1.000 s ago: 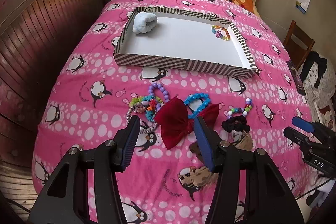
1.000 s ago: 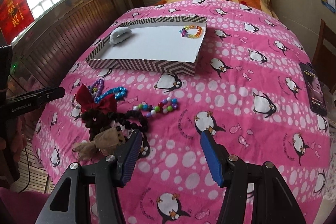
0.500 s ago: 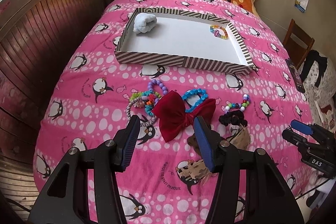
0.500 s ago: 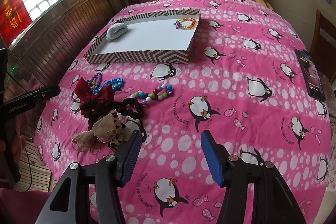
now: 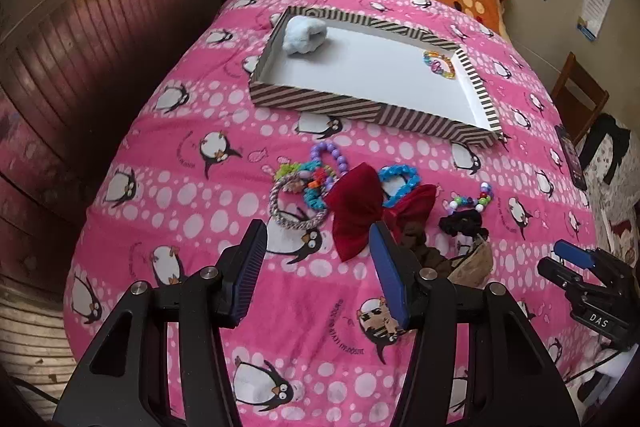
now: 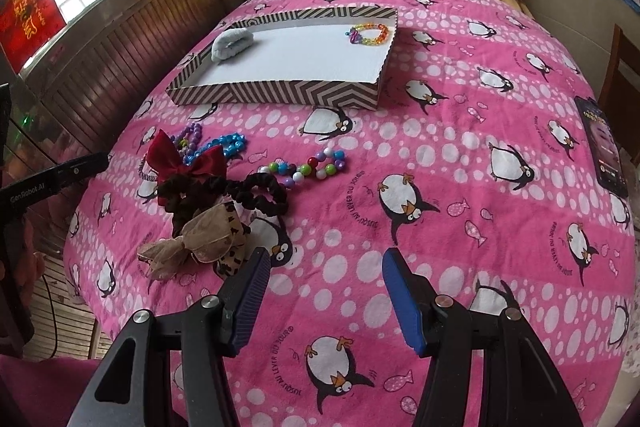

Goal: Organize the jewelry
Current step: 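Withdraw both grippers from the tray back to the jewelry pile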

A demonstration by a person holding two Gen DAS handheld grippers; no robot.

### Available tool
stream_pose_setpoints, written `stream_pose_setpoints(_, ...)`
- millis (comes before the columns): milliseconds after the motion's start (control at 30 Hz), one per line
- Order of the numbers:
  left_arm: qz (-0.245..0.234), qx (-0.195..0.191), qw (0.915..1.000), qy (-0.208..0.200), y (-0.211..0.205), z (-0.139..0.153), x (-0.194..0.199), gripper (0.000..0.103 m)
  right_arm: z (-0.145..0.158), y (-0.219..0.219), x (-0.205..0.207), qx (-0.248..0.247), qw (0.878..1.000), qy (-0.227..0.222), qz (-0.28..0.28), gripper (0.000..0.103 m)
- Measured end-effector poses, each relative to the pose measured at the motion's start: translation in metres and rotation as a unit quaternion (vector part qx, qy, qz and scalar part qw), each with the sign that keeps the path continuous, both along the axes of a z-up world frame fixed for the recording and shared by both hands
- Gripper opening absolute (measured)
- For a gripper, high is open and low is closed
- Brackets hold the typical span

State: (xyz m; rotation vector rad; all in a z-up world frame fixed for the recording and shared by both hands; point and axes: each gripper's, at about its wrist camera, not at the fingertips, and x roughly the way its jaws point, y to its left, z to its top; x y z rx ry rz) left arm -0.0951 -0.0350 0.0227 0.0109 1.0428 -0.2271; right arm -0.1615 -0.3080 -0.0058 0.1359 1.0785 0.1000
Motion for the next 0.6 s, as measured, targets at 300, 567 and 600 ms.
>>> stream_pose_setpoints(300,0.021,-0.01,0.9996,0.016,0.017,-0.007,0.005,0.053,-0.001,0.002,0.004,0.005,1.0,0.004,-0.003,0.056)
stream_pose_setpoints(567,0.009,-0.024,0.9992,0.029,0.014,-0.011,0.011,0.053,-0.006,0.006,0.013,0.009,1.0,0.011,0.0,0.056)
stream_pose_setpoints(600,0.008,-0.024,0.9993,0.029,0.014,-0.012,0.012,0.053,-0.007,0.006,0.014,0.01,1.0,0.012,0.0,0.056)
